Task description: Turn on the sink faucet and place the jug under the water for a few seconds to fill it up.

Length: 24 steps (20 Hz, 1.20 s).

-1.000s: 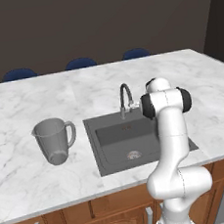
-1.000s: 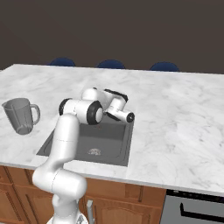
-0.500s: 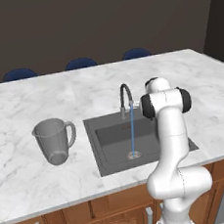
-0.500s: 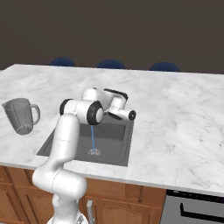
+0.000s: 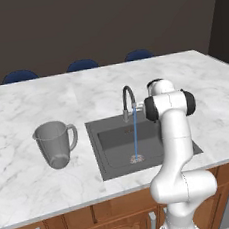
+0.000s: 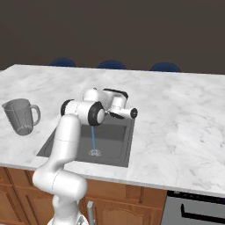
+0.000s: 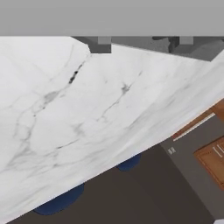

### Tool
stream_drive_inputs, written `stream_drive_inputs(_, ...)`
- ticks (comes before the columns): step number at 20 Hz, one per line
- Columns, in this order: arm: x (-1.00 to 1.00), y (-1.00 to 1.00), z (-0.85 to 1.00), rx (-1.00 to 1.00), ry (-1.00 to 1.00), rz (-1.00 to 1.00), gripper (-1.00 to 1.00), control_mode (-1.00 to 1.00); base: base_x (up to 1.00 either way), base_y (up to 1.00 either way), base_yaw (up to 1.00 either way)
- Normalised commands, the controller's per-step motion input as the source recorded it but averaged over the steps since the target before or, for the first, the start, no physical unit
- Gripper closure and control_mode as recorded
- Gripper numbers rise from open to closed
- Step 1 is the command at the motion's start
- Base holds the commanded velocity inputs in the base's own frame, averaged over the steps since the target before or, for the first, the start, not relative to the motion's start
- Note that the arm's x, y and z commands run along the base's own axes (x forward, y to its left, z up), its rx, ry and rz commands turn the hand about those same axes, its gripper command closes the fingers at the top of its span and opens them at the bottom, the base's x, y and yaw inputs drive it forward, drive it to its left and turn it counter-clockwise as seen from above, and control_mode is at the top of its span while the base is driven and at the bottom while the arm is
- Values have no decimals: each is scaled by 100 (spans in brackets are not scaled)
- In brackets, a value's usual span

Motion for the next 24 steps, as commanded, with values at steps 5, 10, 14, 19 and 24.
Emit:
stream_drive_inputs(5, -1, -7, -30, 2, 4, 0, -100, -100, 0, 0, 0)
stream_drive_inputs(10, -46, -23, -18, 1, -3, -1, -100, -100, 0, 0, 0)
stream_drive_inputs(14, -93, -69, 14, 0, -9, -5, -100, -100, 0, 0, 0)
stream_drive_inputs(19, -73, -77, 22, 1, -3, -3, -100, -100, 0, 0, 0)
stream_drive_inputs(24, -58, -100, 10, 5, -2, 0, -100, -100, 0, 0, 0)
